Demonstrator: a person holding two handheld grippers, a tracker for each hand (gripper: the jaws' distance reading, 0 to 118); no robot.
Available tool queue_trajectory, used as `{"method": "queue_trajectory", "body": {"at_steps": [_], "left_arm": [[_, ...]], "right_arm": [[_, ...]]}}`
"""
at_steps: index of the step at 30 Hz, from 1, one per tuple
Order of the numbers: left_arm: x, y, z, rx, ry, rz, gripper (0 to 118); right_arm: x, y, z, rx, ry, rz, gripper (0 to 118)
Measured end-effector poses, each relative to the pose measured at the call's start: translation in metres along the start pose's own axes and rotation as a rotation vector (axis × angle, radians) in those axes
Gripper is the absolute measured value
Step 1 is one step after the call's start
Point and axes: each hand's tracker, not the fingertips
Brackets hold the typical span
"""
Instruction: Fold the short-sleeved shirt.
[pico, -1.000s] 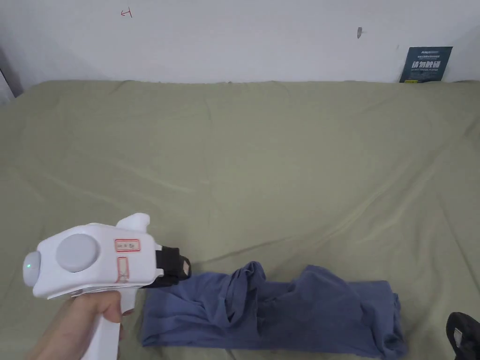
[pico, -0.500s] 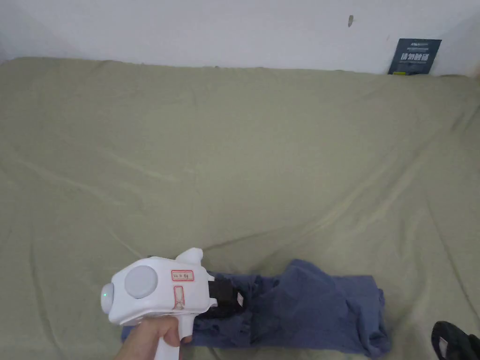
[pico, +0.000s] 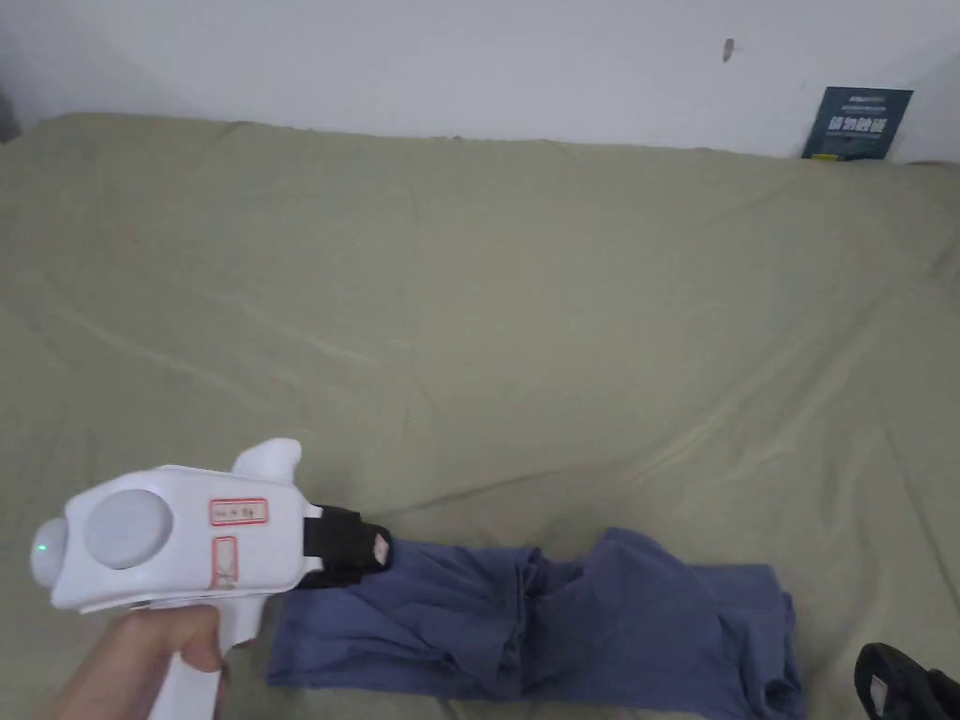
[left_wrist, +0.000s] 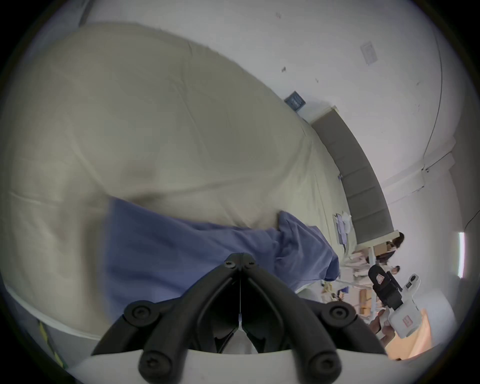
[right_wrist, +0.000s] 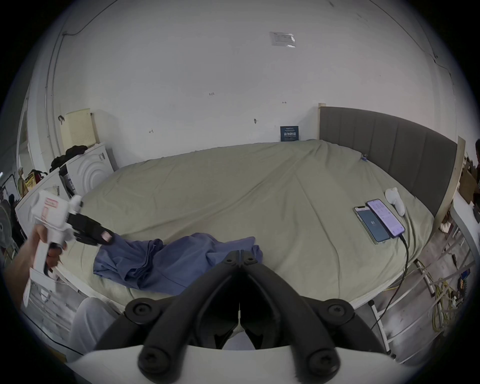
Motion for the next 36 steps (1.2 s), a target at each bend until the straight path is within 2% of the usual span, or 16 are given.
{"method": "queue_trajectory", "body": {"at_steps": [5,7,9,10,12,13,15,18,20,22,23,24,26,27,29,36], "left_arm": [[-0.064,-0.006,0.035,-0.009,0.175,0.1,0],[-0.079,-0.01,0.031,-0.025,0.088,0.121,0],[-0.086,-0.011,0.023,-0.043,-0.036,0.158,8],[-0.089,-0.009,0.017,-0.07,-0.068,0.168,8],[-0.096,-0.01,-0.001,-0.107,-0.152,0.186,103],[-0.095,-0.008,-0.003,-0.044,-0.195,0.196,118],[-0.091,-0.01,-0.017,-0.1,-0.21,0.226,115],[-0.092,-0.009,-0.039,-0.094,-0.316,0.246,115],[-0.088,-0.009,-0.052,-0.097,-0.459,0.289,115],[-0.095,-0.01,-0.069,-0.144,-0.529,0.335,113],[-0.093,-0.012,-0.071,-0.134,-0.517,0.339,104],[-0.089,-0.013,-0.071,-0.129,-0.492,0.352,83],[-0.093,-0.014,-0.073,-0.15,-0.332,0.312,12],[-0.092,-0.018,-0.072,-0.145,-0.255,0.268,12],[-0.098,-0.018,-0.064,-0.131,-0.389,0.341,11],[-0.091,-0.008,0.001,-0.016,-0.192,0.282,10]], "right_arm": [[-0.015,0.002,-0.001,0.02,0.02,0.017,0],[-0.019,0.002,-0.003,0.011,0.029,0.02,0],[-0.023,0.001,-0.004,0.0,0.03,0.025,0],[-0.026,0.001,-0.005,-0.007,0.031,0.033,0],[-0.029,0.0,-0.005,-0.014,0.027,0.041,0],[-0.029,0.0,-0.006,-0.018,0.027,0.044,0],[-0.031,0.0,-0.008,-0.027,0.02,0.051,0],[-0.031,0.0,-0.01,-0.037,0.014,0.052,0],[-0.031,-0.001,-0.011,-0.042,0.017,0.052,0],[-0.034,-0.002,-0.013,-0.051,0.019,0.06,0],[-0.035,-0.002,-0.013,-0.054,0.019,0.064,0],[-0.036,-0.002,-0.013,-0.056,0.021,0.066,0],[-0.038,-0.002,-0.011,-0.053,0.02,0.067,0],[-0.038,-0.001,-0.01,-0.049,0.022,0.063,0],[-0.037,-0.001,-0.008,-0.047,0.035,0.053,0],[-0.034,-0.004,-0.001,-0.031,0.059,0.058,0]]}}
